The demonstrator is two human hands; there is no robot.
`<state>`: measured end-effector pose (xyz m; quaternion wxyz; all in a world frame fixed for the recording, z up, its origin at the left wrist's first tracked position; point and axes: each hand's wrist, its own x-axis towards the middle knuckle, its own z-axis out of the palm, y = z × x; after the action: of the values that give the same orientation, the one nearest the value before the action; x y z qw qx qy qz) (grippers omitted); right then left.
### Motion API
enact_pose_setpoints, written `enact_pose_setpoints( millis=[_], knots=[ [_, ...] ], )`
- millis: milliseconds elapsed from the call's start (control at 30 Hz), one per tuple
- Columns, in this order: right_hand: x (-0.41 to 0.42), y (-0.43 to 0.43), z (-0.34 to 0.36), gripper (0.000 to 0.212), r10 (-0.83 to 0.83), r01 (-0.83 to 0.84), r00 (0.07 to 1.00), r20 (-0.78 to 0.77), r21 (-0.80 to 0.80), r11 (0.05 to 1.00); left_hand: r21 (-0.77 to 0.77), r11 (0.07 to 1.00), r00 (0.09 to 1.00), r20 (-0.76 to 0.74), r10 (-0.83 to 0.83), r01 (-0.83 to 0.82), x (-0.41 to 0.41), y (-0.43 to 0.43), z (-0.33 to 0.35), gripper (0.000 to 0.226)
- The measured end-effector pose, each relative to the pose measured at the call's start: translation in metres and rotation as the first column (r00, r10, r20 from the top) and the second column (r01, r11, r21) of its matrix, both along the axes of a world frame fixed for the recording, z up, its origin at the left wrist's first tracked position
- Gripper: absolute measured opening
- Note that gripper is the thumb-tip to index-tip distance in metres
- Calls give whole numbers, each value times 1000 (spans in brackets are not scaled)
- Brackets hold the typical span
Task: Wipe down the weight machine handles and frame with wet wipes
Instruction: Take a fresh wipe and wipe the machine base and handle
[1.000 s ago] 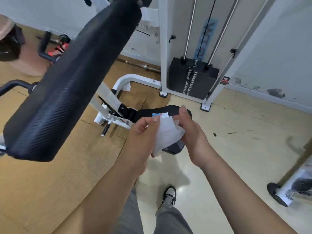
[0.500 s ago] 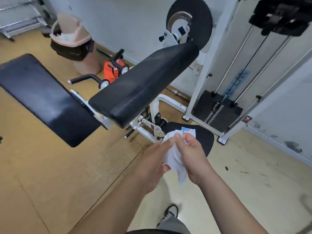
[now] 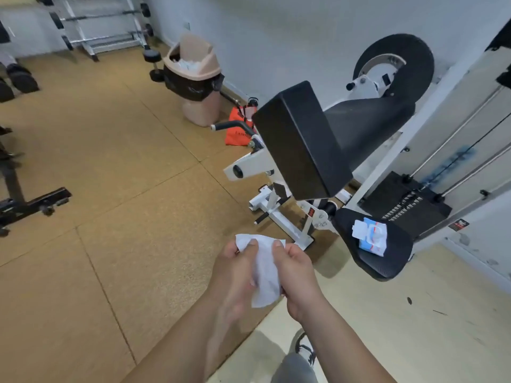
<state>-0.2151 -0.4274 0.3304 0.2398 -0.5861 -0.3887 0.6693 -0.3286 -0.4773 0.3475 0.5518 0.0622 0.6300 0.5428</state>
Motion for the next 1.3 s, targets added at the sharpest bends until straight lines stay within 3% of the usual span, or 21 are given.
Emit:
enact_pose_setpoints(
  millis=[200,533,800,1033,1300],
  knots=[
    [-90,-2,24,31,-16,17,1000,-19,76,997,109,991,982,-164,91,-74,-79,-9,17,13],
    [-254,113,19,27,-1,7,999,-45,132,991,117,985,978,-151,143,-126,-241,96,25,15],
    [-361,239,41,41,49,-56,997,59,136,989,113,974,970,-123,210,-197,-359,197,49,26],
    [-459,331,22,19,42,-45,999,34,100,994,88,996,937,-345,57,-28,-471,307,38,15],
    [-567,450,21,32,-191,188,969,-154,-36,982,104,907,834,-447,-324,408,-580,484,18,17]
  ],
)
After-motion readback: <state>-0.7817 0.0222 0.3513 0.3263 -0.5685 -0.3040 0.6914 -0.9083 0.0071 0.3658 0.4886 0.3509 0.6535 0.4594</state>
